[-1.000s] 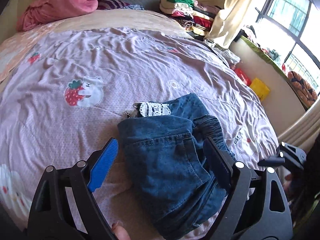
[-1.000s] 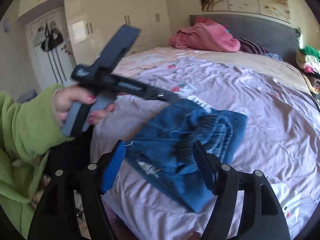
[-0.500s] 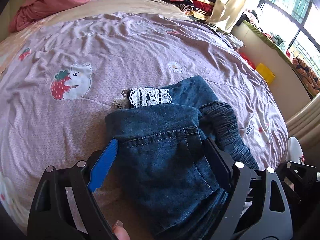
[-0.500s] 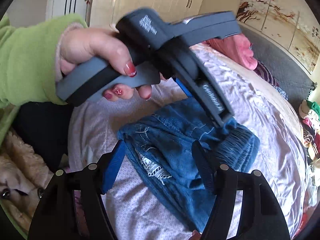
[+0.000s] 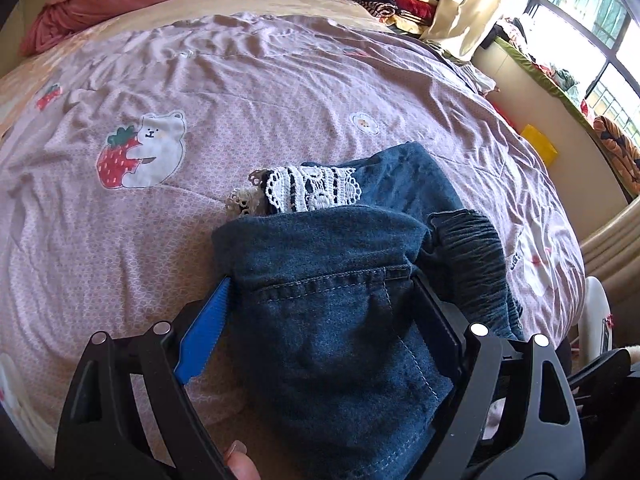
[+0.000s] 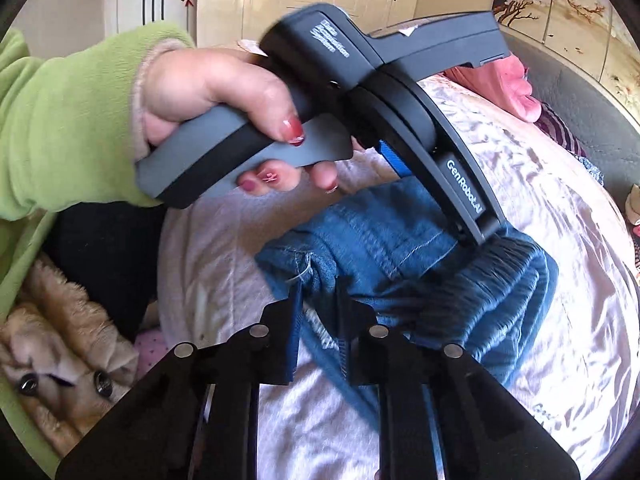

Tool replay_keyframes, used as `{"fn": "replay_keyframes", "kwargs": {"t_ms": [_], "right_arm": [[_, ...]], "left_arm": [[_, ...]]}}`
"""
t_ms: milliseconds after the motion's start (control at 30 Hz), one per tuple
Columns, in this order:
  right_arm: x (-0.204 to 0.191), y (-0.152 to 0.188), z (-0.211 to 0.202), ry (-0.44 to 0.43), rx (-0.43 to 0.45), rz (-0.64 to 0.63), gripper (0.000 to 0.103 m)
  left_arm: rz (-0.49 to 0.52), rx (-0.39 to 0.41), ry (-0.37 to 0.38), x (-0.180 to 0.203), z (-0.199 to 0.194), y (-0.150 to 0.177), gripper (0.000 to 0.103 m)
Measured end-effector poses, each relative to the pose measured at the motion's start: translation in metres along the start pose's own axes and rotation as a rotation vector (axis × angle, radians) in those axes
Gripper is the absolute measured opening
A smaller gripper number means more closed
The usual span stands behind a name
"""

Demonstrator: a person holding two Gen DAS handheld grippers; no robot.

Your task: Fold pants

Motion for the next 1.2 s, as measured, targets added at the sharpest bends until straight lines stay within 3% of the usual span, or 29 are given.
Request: {"fn": "replay_keyframes", "kwargs": {"t_ms": [700,1200], "right_arm": [[-0.004,0.024,0.030,-0.067,0.020,0.204,0.009],[0.000,0.017,0.004,-0.063,0.083,0.266,0.012]], "left_arm": [[0.015,0.029,-0.009,0.002,0.001,-0.002,0.080],[0.020,0.085,0.014,0.008,-0.016,-0.002,0.080]]}}
Point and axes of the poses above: each gripper's, at about its wrist camera, not at the fingertips, and z roughly the way its jaws point, x to its right, y to its underside, the point moved 8 cm from there along z, roughly the way its jaws point, and after that the axes turned 15 degrees about -x, right-handed, at the moved point
